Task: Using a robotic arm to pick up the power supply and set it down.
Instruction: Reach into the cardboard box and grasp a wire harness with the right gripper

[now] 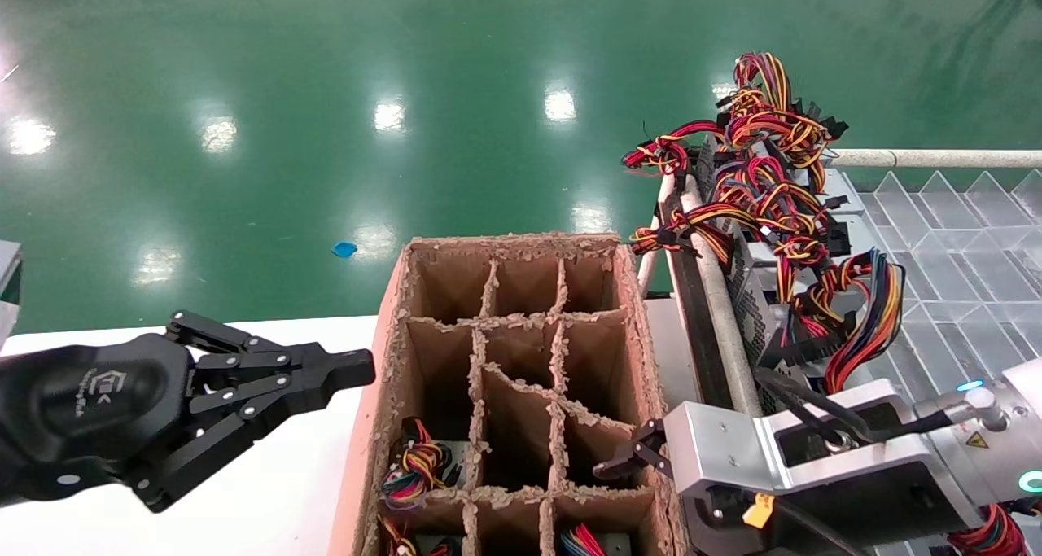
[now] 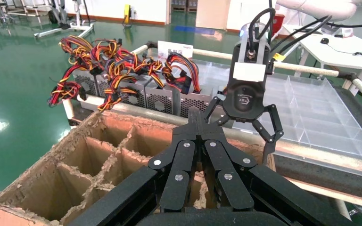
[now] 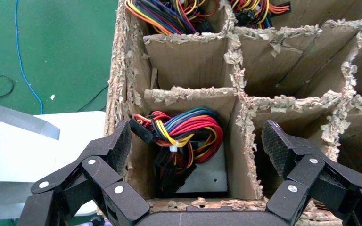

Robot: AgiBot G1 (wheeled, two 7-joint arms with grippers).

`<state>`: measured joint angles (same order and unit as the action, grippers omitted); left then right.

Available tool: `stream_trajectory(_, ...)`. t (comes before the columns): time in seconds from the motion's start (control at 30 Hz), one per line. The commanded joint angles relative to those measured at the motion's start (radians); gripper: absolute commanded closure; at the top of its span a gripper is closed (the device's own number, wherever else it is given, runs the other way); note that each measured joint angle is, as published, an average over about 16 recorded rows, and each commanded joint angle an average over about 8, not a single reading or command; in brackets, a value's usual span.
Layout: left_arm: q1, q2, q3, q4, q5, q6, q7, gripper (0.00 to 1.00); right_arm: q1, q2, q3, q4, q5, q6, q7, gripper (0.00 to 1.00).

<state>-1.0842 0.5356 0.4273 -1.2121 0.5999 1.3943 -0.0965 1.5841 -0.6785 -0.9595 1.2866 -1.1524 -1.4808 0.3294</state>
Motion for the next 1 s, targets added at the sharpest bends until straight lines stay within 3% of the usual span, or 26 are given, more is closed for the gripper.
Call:
stream_trajectory(0.03,0.0,0.0,0.0,0.0,0.0,0.0,0.0,1.0,-0.002,0.0,0.0,-0.001,-0.002,0.003,-0.006,0.15)
stream_trajectory(0.23,0.0,0.0,0.0,0.0,0.0,0.0,0.0,1.0,0.009,-0.018,-0.013,-0.002,-0.018,-0.023,-0.015,0.9)
stream_trajectory(0.27,0.0,0.0,0.0,0.0,0.0,0.0,0.0,1.0,0.011,-0.02,-0.014,-0.003,-0.019,-0.026,-0.016,0.99)
stream_trajectory(1.0,0.0,0.0,0.0,0.0,0.0,0.0,0.0,1.0,0.011,-0.03,-0.016,-0.017,-0.024,-0.016,-0.031,1.0)
